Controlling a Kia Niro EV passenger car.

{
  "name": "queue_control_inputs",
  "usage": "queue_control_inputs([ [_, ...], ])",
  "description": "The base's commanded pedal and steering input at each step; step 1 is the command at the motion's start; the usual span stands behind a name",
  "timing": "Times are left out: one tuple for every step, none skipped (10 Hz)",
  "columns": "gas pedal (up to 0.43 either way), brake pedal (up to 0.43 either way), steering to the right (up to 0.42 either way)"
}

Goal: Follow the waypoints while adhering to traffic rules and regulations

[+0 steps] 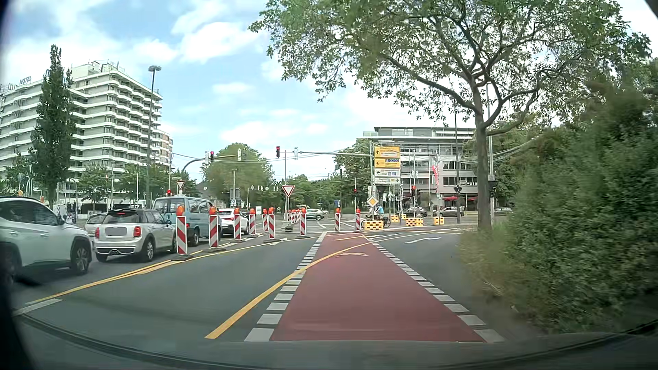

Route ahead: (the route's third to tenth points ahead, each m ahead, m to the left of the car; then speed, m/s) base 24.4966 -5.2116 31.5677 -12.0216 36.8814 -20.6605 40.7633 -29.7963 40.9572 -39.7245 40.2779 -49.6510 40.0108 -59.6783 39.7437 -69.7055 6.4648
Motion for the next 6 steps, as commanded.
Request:
queue_control_inputs([
  [0.02, 0.03, 0.026],
  [0.02, 0.03, 0.031],
  [0.02, 0.03, 0.037],
  [0.02, 0.03, 0.044],
  [0.02, 0.03, 0.05],
  [0.02, 0.03, 0.057],
])
